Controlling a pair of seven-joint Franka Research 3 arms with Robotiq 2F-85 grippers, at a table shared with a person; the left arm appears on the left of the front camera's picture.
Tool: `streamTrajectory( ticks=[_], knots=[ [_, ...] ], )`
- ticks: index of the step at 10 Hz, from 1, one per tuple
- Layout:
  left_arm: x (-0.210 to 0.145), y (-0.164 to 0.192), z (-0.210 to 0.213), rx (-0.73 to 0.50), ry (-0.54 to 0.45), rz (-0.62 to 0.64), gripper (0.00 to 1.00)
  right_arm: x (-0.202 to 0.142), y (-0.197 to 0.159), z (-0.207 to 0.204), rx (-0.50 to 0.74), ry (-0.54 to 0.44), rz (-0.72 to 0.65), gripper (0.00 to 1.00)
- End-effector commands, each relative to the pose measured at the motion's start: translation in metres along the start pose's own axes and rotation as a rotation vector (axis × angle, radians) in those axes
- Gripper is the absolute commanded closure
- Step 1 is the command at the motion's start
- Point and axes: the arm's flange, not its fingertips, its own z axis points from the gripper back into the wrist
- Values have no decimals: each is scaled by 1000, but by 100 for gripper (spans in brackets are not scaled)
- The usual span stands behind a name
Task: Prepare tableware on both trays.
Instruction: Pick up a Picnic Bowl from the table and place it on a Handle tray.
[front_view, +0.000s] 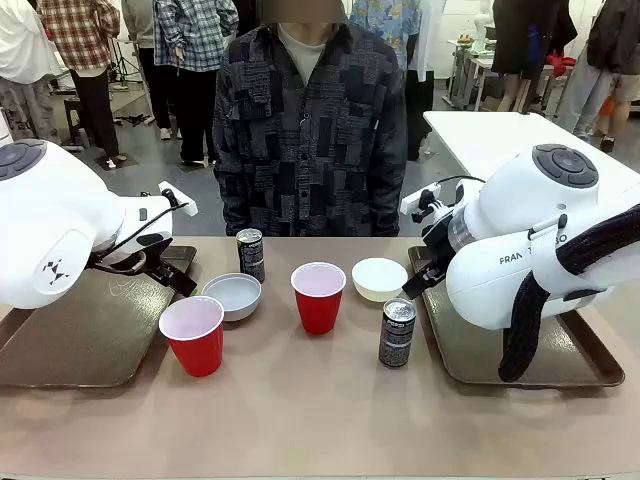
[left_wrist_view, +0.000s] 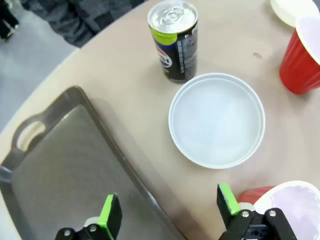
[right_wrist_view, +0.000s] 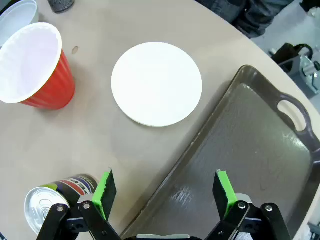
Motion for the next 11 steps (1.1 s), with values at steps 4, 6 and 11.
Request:
streamTrajectory(
  ticks=[4,6,11],
  knots=[
    [0,0,0,0,0,0,0,0,0,0,0,0,0,0],
    [0,0,0,0,0,0,0,0,0,0,0,0,0,0],
    [0,0,0,0,0,0,0,0,0,0,0,0,0,0]
  ],
)
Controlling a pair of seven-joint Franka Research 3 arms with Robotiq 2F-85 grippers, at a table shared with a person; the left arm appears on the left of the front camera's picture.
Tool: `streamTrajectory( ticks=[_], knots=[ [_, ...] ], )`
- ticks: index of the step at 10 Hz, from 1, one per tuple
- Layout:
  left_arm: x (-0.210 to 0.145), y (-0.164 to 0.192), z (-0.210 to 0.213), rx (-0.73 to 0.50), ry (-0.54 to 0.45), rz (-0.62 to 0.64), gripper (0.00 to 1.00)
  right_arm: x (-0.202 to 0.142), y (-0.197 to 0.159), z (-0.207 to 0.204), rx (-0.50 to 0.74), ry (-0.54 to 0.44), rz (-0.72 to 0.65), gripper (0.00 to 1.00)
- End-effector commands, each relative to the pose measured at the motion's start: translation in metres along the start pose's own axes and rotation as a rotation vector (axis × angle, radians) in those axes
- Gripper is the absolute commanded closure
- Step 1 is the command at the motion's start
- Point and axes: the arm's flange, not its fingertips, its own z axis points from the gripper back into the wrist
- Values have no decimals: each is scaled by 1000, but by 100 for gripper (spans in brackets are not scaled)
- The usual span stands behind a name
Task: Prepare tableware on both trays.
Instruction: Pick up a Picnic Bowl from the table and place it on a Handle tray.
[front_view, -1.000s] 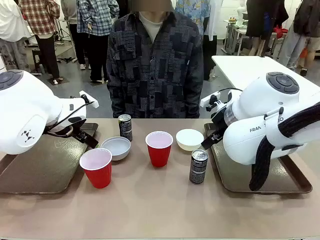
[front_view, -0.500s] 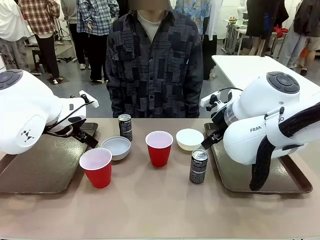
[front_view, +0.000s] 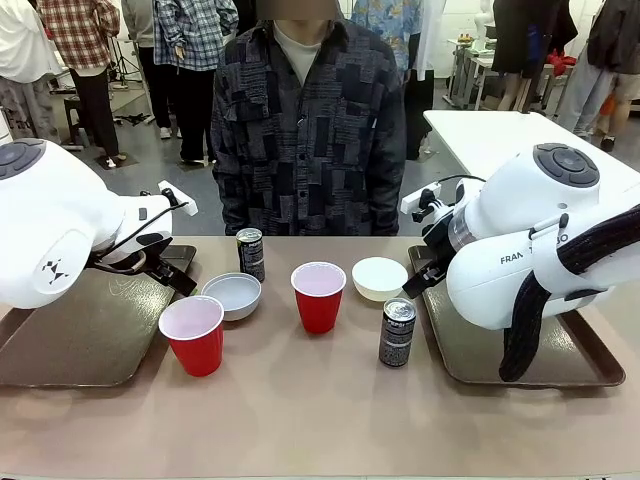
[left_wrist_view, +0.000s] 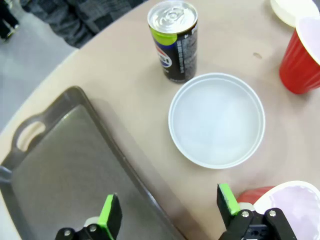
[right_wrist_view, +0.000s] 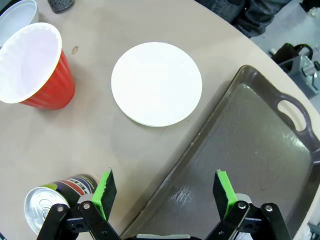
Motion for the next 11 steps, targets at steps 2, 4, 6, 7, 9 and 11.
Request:
streamTrajectory(
  ticks=[2,4,6,7,9,11],
  knots=[
    [0,0,0,0,0,0,0,10,-9,20,25,-29,-20,0],
    [10,25,62,99,-60,32,0,18,-21,91,-1,-32,-53,0],
    [-2,39,108,47,-39,18,0,-8,-17,129,-10,140,-42,0],
    [-22,35,125,-3,28,-33,0,-38,-9,141,6,304,-39,0],
    [-67,13,164,-14,129,-114,0,-98,29,161,-15,503,-75,0],
    [-98,-15,180,-9,207,-125,0,-120,64,165,-60,537,-74,0]
  ],
)
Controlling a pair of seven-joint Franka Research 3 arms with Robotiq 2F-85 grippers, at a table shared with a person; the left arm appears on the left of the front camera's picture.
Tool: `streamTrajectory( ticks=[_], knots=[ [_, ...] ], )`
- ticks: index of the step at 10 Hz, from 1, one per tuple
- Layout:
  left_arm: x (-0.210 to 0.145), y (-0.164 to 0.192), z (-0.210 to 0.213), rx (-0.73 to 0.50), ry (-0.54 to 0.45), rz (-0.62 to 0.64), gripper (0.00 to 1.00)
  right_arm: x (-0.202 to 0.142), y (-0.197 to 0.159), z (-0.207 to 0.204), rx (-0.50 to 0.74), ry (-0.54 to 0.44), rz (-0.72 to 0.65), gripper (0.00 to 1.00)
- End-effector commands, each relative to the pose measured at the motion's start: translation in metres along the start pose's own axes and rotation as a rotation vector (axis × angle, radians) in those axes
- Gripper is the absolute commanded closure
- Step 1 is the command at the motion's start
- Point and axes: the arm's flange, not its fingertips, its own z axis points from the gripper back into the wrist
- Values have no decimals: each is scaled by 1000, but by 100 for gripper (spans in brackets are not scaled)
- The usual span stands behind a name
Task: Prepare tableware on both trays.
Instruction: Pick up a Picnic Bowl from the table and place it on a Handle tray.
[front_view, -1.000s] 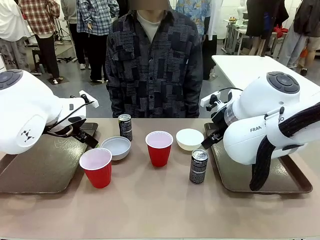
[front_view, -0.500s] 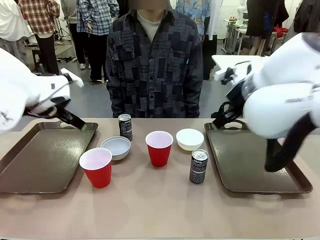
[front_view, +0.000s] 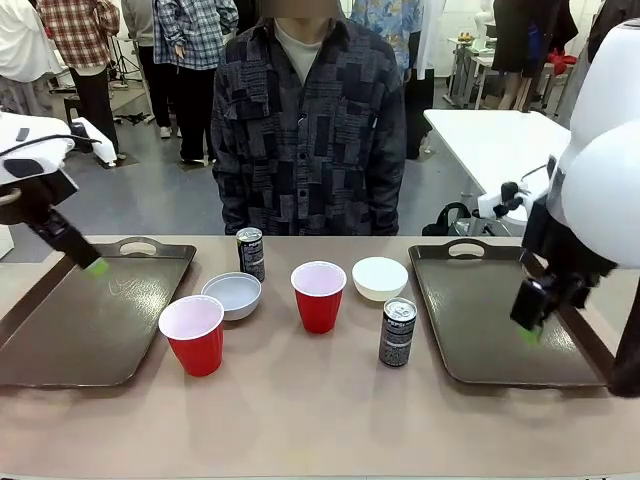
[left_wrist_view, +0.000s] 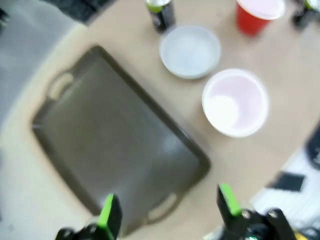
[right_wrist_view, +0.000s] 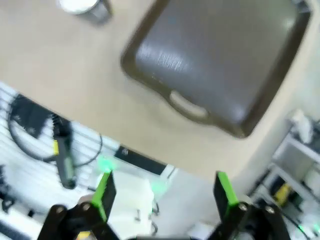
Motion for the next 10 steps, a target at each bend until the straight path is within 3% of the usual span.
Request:
streamTrajectory(
  ticks=[1,2,6,7,8,9,10],
  knots=[
    [-59,-39,-18,73,36,55,0,-34,32,-40,-116,-73,-21,0],
    [0,0,0,0,0,0,0,0,0,0,0,0,0,0],
    [-5,-6,7,10,19,13,0,-4,9,5,-9,-3,-12,0],
    [-17,37,19,-253,-66,179,0,-41,-45,20,283,-135,-15,0],
    [-40,78,36,-448,-171,311,0,-93,-97,31,492,-293,-155,0],
    [-57,118,49,-543,-219,378,0,-145,-140,41,626,-443,-238,0],
    [-73,152,53,-634,-237,432,0,-184,-171,39,717,-503,-273,0]
  ],
)
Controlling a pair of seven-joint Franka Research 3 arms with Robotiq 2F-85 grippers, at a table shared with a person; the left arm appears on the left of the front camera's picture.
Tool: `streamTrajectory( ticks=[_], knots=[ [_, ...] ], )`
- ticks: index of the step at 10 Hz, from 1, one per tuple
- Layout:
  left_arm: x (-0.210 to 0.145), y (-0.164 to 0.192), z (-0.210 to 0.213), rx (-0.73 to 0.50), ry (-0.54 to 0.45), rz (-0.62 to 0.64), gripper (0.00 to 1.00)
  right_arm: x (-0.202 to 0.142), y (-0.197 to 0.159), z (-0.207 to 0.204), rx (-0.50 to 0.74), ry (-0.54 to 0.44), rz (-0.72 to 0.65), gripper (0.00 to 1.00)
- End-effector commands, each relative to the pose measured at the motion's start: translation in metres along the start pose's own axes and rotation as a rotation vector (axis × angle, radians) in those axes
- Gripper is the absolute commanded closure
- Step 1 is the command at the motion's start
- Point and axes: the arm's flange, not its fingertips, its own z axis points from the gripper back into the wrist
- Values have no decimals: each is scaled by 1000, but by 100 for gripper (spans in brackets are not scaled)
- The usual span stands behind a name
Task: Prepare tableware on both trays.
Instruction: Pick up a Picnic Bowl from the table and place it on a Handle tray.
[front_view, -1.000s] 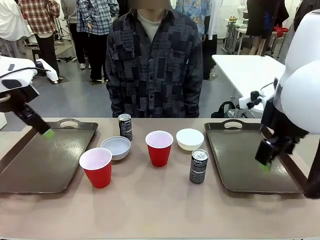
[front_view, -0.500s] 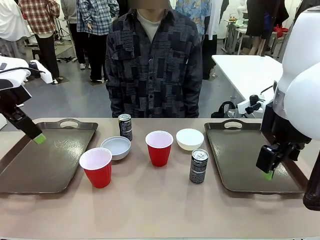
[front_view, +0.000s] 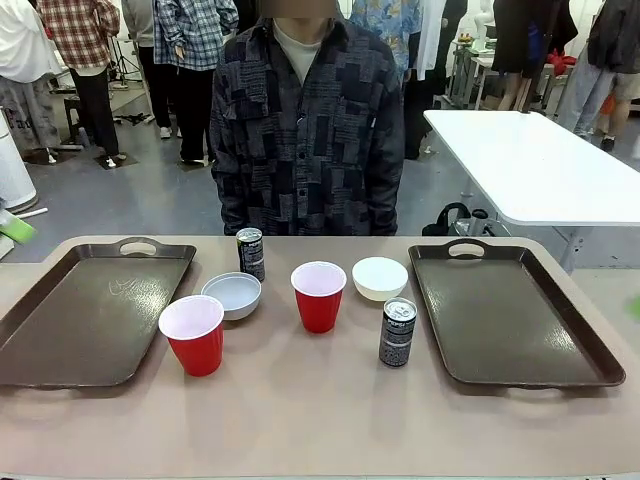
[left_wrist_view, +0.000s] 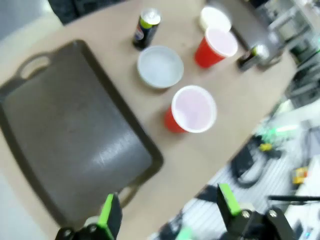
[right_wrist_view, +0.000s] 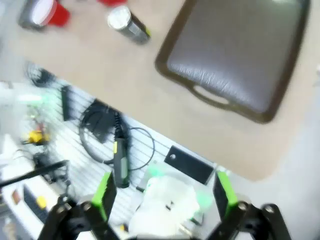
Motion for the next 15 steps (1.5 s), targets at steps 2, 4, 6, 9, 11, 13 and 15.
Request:
streamTrajectory(
  ticks=[2,4,6,9,11,13,15],
  knots=[
    [5,59,37,-297,-77,209,0,-70,-87,46,408,-263,-171,0],
    [-16,90,59,-344,-166,312,0,-116,-131,57,548,-375,-225,0],
    [-43,107,78,-326,-231,359,0,-139,-153,74,601,-418,-242,0],
    [-57,126,95,-305,-282,413,0,-136,-165,98,605,-391,-350,0],
    [-59,139,95,-295,-280,461,0,-135,-168,104,605,-382,-383,0],
    [-57,149,95,-279,-255,500,0,-133,-173,112,591,-378,-407,0],
    [-53,145,92,-265,-240,511,0,-123,-172,113,572,-334,-410,0]
  ],
)
